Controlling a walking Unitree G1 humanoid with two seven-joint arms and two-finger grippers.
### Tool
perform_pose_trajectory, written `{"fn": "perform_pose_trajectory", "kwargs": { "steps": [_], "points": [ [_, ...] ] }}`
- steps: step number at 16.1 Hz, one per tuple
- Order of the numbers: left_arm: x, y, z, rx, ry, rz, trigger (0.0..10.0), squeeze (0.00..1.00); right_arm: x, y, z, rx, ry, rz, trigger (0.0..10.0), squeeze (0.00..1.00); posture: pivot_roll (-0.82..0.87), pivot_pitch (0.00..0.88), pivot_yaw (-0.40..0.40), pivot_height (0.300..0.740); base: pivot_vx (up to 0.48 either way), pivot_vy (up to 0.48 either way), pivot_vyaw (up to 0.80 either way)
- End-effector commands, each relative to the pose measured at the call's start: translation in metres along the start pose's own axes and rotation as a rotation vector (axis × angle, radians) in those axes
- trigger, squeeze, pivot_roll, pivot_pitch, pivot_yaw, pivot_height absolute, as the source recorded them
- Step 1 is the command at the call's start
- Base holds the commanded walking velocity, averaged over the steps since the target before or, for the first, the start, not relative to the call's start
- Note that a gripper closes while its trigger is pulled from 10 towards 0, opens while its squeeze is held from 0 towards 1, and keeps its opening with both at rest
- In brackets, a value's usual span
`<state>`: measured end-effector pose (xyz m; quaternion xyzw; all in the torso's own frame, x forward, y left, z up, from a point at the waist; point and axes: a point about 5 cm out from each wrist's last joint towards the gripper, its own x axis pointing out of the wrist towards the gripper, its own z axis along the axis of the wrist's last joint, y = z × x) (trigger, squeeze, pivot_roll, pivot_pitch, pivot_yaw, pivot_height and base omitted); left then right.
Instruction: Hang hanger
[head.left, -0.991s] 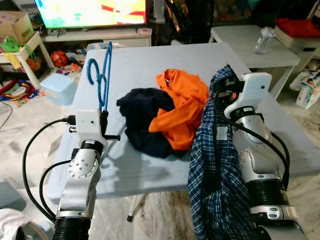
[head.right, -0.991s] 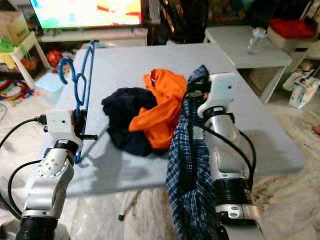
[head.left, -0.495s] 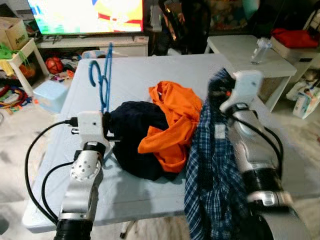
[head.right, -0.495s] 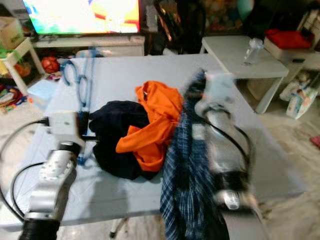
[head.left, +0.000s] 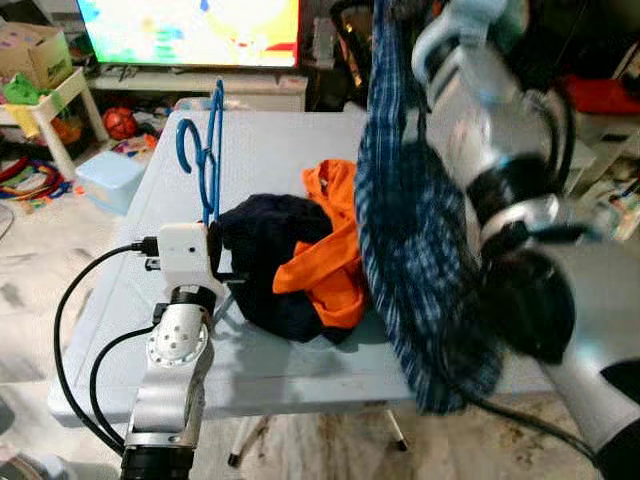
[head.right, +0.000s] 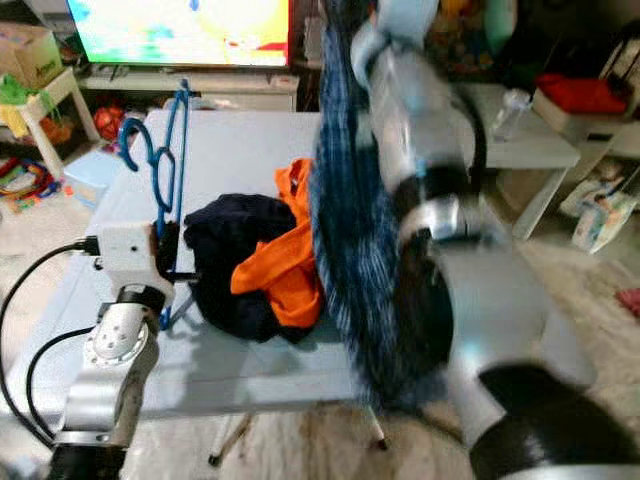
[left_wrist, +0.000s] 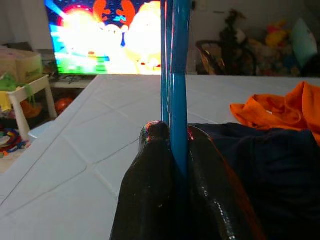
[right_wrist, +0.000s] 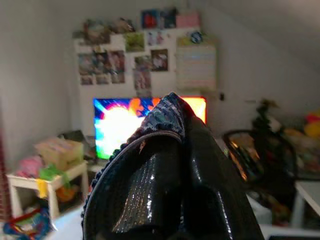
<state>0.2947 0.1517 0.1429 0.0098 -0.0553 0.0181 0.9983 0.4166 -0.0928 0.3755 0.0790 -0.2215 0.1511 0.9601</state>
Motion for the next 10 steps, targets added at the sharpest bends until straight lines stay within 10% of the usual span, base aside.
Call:
{"fn": "perform_pose_trajectory", "kwargs": {
  "steps": [1, 4, 7, 8, 10],
  "points": [
    [-0.006, -0.001, -0.012, 0.010, 0.055, 0.005, 10.0, 0.00, 0.005, 0.001, 0.020, 0.039, -0.066, -0.006, 10.0, 0.00, 0.17, 0.000, -0.114, 0.740, 0.000, 0.000, 0.00],
    [-0.009, -0.001, -0.013, 0.010, 0.060, 0.017, 10.0, 0.00, 0.009, 0.008, 0.027, 0.065, -0.113, 0.004, 10.0, 0.00, 0.17, 0.000, -0.121, 0.740, 0.000, 0.000, 0.00],
    [-0.007, -0.006, -0.012, 0.011, 0.061, -0.005, 10.0, 0.00, -0.024, 0.000, -0.061, -0.127, 0.140, 0.116, 10.0, 0.00, 0.16, 0.006, -0.105, 0.740, 0.000, 0.000, 0.00],
    [-0.006, -0.007, -0.012, 0.011, 0.062, -0.016, 10.0, 0.00, -0.035, -0.007, -0.081, -0.200, 0.214, 0.144, 10.0, 1.00, 0.15, 0.007, -0.098, 0.740, 0.000, 0.000, 0.00],
    [-0.005, -0.009, -0.013, 0.012, 0.067, -0.026, 10.0, 0.00, -0.056, -0.025, -0.106, -0.294, 0.333, 0.179, 10.0, 1.00, 0.13, 0.009, -0.085, 0.740, 0.000, 0.000, 0.00]
  ]
}}
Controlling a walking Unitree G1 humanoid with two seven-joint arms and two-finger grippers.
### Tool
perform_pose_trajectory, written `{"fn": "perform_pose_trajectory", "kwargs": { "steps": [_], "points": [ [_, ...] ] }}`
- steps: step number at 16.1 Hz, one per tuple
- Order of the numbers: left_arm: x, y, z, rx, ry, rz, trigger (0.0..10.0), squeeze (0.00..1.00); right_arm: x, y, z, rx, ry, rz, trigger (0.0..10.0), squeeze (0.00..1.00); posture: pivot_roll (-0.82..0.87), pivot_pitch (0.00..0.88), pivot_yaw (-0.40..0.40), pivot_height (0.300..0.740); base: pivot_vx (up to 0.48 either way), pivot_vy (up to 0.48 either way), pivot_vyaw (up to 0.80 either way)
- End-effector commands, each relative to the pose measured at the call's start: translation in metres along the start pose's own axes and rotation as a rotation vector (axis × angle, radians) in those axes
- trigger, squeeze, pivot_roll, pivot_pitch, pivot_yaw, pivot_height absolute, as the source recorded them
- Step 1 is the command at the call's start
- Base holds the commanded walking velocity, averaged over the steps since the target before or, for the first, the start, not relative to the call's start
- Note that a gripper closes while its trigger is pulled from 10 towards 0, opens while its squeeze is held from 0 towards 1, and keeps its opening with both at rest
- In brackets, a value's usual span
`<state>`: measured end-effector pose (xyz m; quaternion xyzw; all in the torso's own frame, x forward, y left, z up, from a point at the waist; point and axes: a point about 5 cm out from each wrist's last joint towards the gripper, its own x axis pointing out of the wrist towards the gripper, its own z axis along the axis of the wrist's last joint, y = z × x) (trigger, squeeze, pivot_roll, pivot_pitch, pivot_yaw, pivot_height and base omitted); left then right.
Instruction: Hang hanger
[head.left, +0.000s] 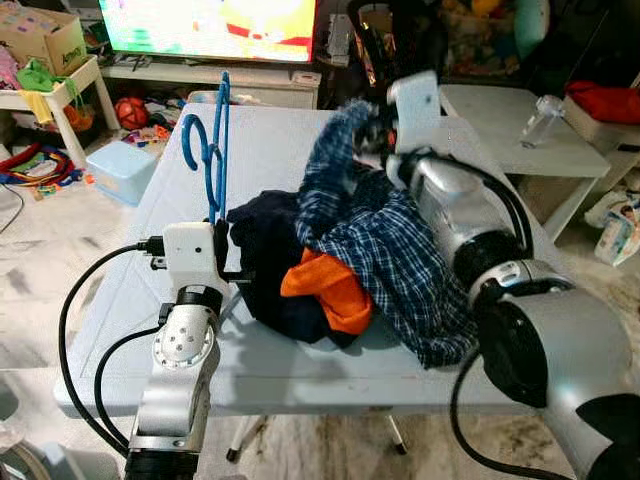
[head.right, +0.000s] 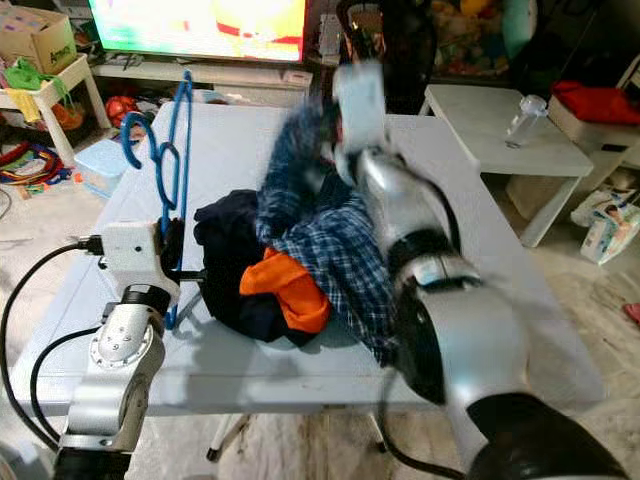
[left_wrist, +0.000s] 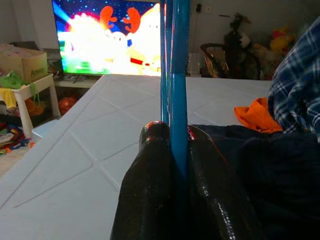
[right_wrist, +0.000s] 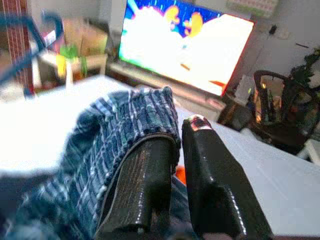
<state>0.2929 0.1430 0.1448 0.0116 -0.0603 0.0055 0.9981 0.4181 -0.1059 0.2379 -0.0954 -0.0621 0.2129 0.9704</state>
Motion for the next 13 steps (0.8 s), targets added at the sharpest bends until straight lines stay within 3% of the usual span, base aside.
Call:
{"fn": "perform_pose_trajectory", "kwargs": {
  "steps": [1, 3, 4, 5, 6, 9, 10, 13],
  "points": [
    [-0.002, -0.002, -0.015, 0.006, 0.078, -0.009, 10.0, 0.00, -0.005, -0.014, 0.003, -0.042, 0.000, -0.008, 10.0, 1.00, 0.12, 0.010, -0.081, 0.740, 0.000, 0.000, 0.00],
    [0.000, -0.007, -0.010, 0.035, 0.049, -0.003, 10.0, 0.00, -0.023, -0.038, -0.018, -0.156, 0.079, -0.055, 10.0, 1.00, 0.11, 0.015, -0.072, 0.740, 0.000, 0.000, 0.00],
    [-0.001, -0.006, -0.006, 0.050, 0.028, 0.020, 10.0, 0.00, -0.027, -0.042, -0.021, -0.164, 0.074, -0.066, 10.0, 1.00, 0.10, 0.020, -0.069, 0.740, 0.000, 0.000, 0.00],
    [-0.003, -0.010, -0.002, 0.076, 0.011, 0.030, 10.0, 0.00, -0.033, -0.044, -0.027, -0.056, 0.074, -0.009, 10.0, 1.00, 0.10, 0.021, -0.067, 0.740, 0.000, 0.000, 0.00],
    [-0.004, -0.011, -0.002, 0.076, 0.013, 0.028, 10.0, 0.00, -0.035, -0.046, -0.028, -0.050, 0.065, -0.029, 10.0, 1.00, 0.10, 0.022, -0.065, 0.740, 0.000, 0.000, 0.00],
    [-0.007, -0.014, -0.009, 0.059, 0.045, 0.006, 10.0, 0.00, -0.050, -0.040, -0.044, -0.098, 0.047, -0.002, 10.0, 1.00, 0.09, 0.032, -0.054, 0.740, 0.000, 0.000, 0.00],
    [-0.006, -0.015, -0.009, 0.058, 0.051, -0.024, 10.0, 0.00, -0.063, -0.031, -0.056, -0.160, 0.081, 0.115, 10.0, 1.00, 0.08, 0.045, -0.043, 0.740, 0.000, 0.000, 0.00],
    [-0.004, -0.014, -0.008, 0.055, 0.049, -0.043, 10.0, 0.00, -0.077, -0.032, -0.051, -0.218, 0.050, 0.197, 10.0, 1.00, 0.07, 0.052, -0.034, 0.740, 0.000, 0.000, 0.00]
  ]
}}
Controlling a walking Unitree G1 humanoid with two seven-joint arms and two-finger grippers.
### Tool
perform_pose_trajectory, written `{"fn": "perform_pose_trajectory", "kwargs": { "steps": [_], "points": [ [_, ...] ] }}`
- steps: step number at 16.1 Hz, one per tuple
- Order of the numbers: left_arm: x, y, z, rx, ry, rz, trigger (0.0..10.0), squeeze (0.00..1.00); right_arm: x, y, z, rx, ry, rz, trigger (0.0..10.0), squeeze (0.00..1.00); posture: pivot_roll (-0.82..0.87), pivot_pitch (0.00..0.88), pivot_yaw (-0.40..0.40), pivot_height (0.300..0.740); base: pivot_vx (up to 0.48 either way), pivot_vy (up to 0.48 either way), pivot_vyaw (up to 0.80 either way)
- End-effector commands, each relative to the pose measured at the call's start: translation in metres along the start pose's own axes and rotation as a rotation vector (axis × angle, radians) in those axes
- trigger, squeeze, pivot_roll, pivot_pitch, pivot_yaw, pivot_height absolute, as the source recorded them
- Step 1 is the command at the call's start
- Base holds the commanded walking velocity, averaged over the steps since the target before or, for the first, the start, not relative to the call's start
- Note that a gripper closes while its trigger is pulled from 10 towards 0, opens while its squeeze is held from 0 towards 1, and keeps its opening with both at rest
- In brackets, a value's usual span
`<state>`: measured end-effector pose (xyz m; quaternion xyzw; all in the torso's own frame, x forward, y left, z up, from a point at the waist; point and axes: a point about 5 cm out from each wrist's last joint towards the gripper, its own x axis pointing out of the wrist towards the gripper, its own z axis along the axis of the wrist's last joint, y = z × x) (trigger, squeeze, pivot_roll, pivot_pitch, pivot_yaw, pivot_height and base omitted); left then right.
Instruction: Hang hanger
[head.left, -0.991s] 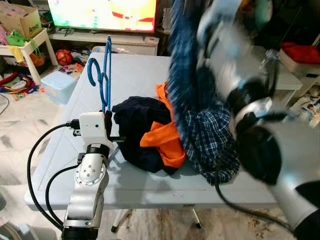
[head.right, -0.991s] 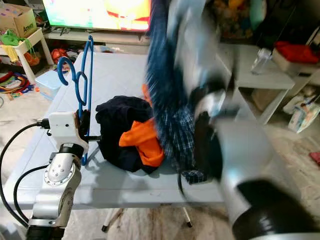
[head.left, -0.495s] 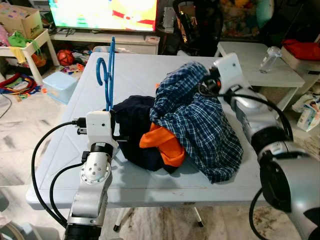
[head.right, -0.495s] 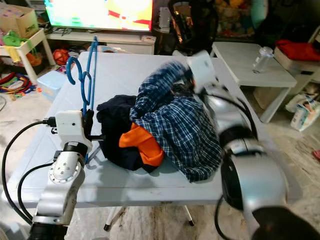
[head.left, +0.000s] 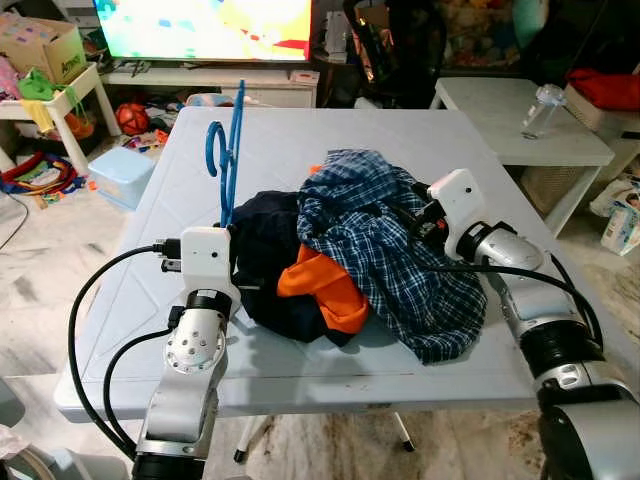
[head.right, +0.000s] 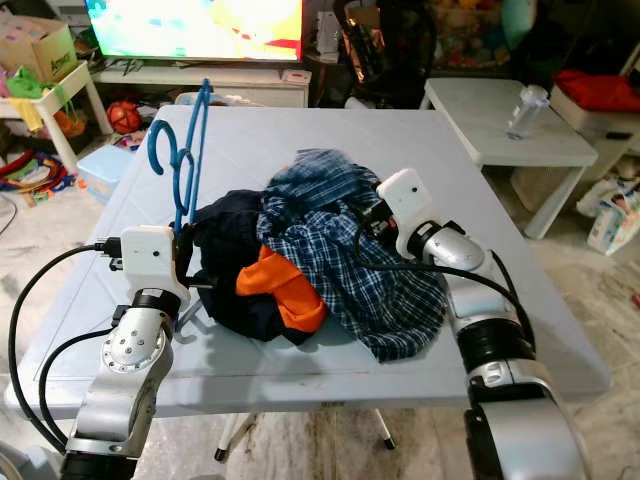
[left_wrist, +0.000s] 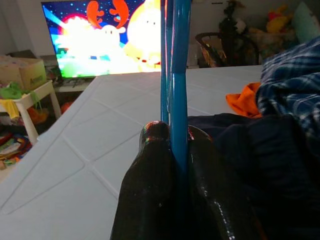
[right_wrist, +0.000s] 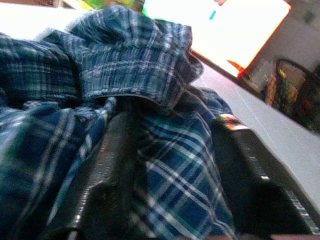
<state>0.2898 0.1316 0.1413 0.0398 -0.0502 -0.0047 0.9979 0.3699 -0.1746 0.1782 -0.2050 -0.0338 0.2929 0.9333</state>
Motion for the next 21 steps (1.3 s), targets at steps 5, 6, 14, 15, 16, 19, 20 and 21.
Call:
{"fn": "perform_pose_trajectory", "kwargs": {
  "steps": [5, 6, 14, 15, 16, 19, 20, 21],
  "points": [
    [-0.003, -0.001, 0.009, 0.011, -0.033, 0.029, 10.0, 0.00, -0.026, -0.027, 0.040, 0.082, -0.165, -0.058, 10.0, 1.00, 0.07, 0.058, -0.037, 0.740, 0.000, 0.000, 0.00],
    [-0.005, -0.002, 0.007, 0.001, -0.022, 0.020, 10.0, 0.00, -0.031, -0.030, 0.043, 0.117, -0.195, -0.108, 10.0, 1.00, 0.07, 0.058, -0.035, 0.740, 0.000, 0.000, 0.00],
    [0.000, -0.012, 0.007, 0.036, -0.019, -0.029, 10.0, 0.00, -0.018, 0.014, 0.030, 0.414, -0.231, -0.273, 10.0, 0.86, 0.05, 0.070, -0.023, 0.740, 0.000, 0.000, 0.00],
    [0.001, -0.012, 0.007, 0.038, -0.019, -0.038, 10.0, 0.00, -0.016, 0.017, 0.031, 0.421, -0.234, -0.261, 10.0, 0.24, 0.05, 0.070, -0.022, 0.740, 0.000, 0.000, 0.00],
    [0.001, -0.013, 0.007, 0.033, -0.017, -0.039, 10.0, 0.00, -0.014, 0.019, 0.032, 0.421, -0.234, -0.260, 10.0, 0.00, 0.05, 0.069, -0.020, 0.740, 0.000, 0.000, 0.00],
    [0.002, -0.015, 0.008, 0.047, -0.017, -0.046, 10.0, 0.00, -0.012, 0.030, 0.033, 0.454, -0.190, -0.229, 10.0, 0.00, 0.06, 0.062, -0.022, 0.740, -0.165, 0.000, 0.00],
    [0.002, -0.016, 0.007, 0.049, -0.016, -0.047, 10.0, 0.00, -0.012, 0.030, 0.032, 0.454, -0.189, -0.232, 10.0, 0.00, 0.06, 0.060, -0.023, 0.740, -0.281, 0.000, 0.00],
    [0.002, -0.017, 0.007, 0.046, -0.017, -0.049, 10.0, 0.00, -0.012, 0.030, 0.031, 0.470, -0.183, -0.234, 10.0, 0.00, 0.06, 0.058, -0.025, 0.740, -0.289, 0.000, 0.00]
  ]
}}
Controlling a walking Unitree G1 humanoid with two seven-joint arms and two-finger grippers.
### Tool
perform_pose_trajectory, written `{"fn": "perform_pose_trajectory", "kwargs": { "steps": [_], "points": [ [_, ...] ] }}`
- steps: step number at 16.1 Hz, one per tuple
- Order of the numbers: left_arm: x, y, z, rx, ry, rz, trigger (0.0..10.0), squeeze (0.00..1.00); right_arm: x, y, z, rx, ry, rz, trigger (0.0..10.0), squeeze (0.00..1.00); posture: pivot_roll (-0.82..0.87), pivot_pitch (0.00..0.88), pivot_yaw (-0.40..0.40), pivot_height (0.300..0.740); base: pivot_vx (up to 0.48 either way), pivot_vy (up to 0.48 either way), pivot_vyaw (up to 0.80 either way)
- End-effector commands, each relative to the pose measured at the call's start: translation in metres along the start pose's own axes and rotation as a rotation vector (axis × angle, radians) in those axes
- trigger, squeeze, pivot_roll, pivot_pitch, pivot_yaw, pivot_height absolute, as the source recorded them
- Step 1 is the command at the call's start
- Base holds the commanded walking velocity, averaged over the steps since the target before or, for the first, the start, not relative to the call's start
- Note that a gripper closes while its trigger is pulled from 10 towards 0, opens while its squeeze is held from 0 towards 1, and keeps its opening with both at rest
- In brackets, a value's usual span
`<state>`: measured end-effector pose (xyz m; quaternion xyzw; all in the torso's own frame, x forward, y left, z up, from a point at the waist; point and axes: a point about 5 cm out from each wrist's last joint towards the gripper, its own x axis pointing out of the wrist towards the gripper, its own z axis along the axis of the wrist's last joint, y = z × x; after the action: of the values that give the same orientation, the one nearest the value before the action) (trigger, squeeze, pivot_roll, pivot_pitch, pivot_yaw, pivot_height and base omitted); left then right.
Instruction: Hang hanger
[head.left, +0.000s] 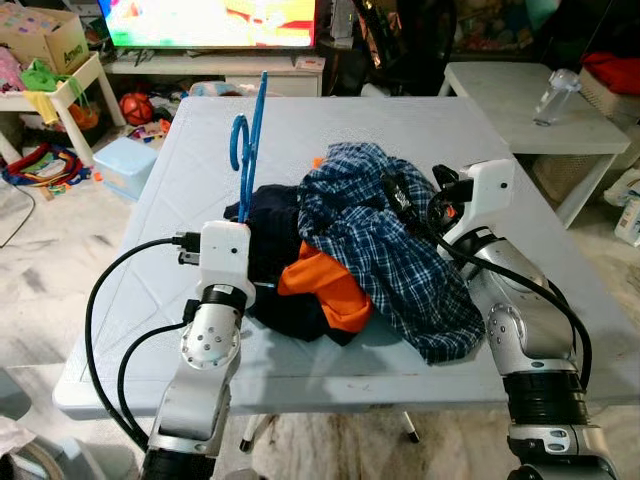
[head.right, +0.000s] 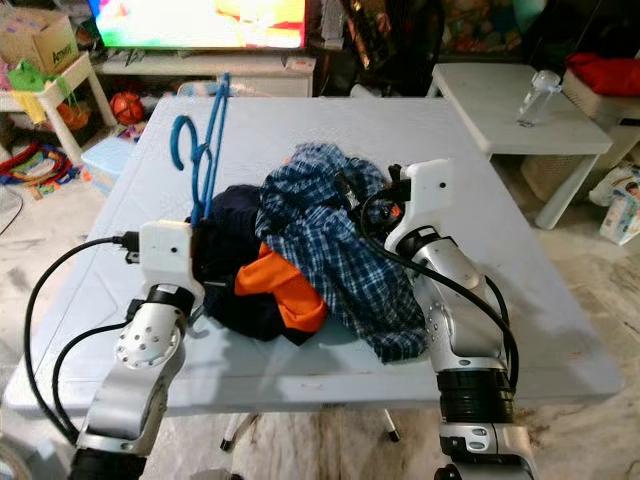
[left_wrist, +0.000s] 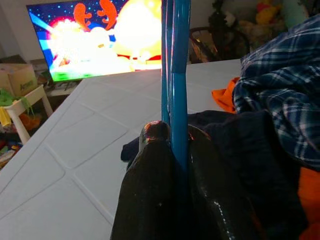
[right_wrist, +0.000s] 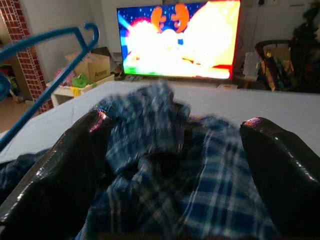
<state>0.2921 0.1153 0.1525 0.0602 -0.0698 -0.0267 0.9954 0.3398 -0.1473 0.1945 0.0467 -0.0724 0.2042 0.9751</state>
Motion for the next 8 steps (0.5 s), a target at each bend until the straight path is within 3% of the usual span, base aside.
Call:
{"fn": "perform_pose_trajectory", "kwargs": {
  "steps": [1, 8],
  "points": [
    [-0.0019, -0.0023, -0.0049, 0.007, 0.023, -0.007, 10.0, 0.00, -0.0009, 0.0002, 0.0004, 0.023, 0.000, -0.003, 10.0, 0.00, 0.06, 0.058, -0.026, 0.740, -0.285, 0.000, 0.00],
    [-0.0010, -0.0032, -0.0061, 0.015, 0.025, -0.012, 10.0, 0.00, -0.0029, 0.0042, -0.0020, 0.027, 0.030, 0.011, 10.0, 0.00, 0.05, 0.059, -0.027, 0.740, -0.294, 0.000, 0.00]
  ]
}}
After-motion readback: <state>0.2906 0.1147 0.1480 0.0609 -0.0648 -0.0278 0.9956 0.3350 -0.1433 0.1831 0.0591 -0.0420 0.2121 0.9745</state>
